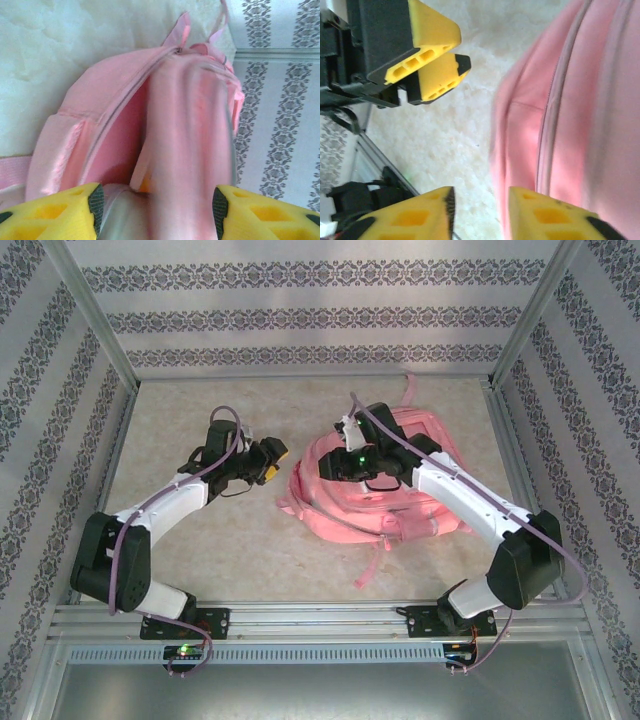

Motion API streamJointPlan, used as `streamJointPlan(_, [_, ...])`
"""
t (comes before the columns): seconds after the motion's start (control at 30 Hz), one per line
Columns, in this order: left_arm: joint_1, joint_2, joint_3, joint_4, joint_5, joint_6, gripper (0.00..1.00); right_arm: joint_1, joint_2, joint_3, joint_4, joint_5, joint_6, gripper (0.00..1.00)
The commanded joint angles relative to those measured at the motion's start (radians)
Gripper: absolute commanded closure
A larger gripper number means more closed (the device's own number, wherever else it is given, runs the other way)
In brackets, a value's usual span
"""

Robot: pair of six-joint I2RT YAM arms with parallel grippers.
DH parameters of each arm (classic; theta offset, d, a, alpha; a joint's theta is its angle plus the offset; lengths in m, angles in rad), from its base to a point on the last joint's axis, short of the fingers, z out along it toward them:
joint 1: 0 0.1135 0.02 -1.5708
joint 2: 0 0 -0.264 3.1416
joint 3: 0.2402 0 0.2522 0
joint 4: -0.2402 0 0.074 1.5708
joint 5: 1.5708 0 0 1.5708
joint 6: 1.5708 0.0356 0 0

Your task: Pack the student bag

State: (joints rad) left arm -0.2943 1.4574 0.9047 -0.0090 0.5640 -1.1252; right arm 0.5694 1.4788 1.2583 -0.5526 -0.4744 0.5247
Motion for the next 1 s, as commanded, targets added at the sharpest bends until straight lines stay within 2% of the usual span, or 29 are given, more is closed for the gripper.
streamJointPlan(0.0, [0.004,-0.019,0.07,-0.138,-0.02,0.114,0.39,-0.019,-0.04,0.016,-0.017,0.097,-0.01,0.59])
streamJointPlan(0.13, [0.002,0.033,0.14,-0.212,-0.019,0.186,0.37,-0.048,-0.133,0.009,-0.083,0.241,0.0,0.59])
streamJointPlan(0.33, [-0.035,0.191,0.284,-0.341,-0.035,0.355,0.35,-0.108,-0.286,-0.124,-0.199,0.473,0.153,0.6])
streamJointPlan(0.43, [-0.056,0.279,0.362,-0.383,-0.046,0.409,0.34,-0.151,-0.369,-0.217,-0.259,0.521,0.255,0.6])
streamJointPlan(0.6, [-0.088,0.423,0.504,-0.48,-0.065,0.501,0.35,-0.231,-0.476,-0.389,-0.288,0.453,0.423,0.61])
streamJointPlan(0.7, [-0.094,0.48,0.544,-0.493,-0.052,0.512,0.39,-0.25,-0.515,-0.48,-0.274,0.395,0.499,0.62])
streamJointPlan(0.83, [-0.098,0.515,0.548,-0.496,-0.054,0.505,0.55,-0.253,-0.54,-0.593,-0.207,0.331,0.581,0.63])
streamJointPlan(0.97, [-0.099,0.493,0.49,-0.457,-0.043,0.472,0.72,-0.265,-0.497,-0.631,-0.125,0.308,0.571,0.66])
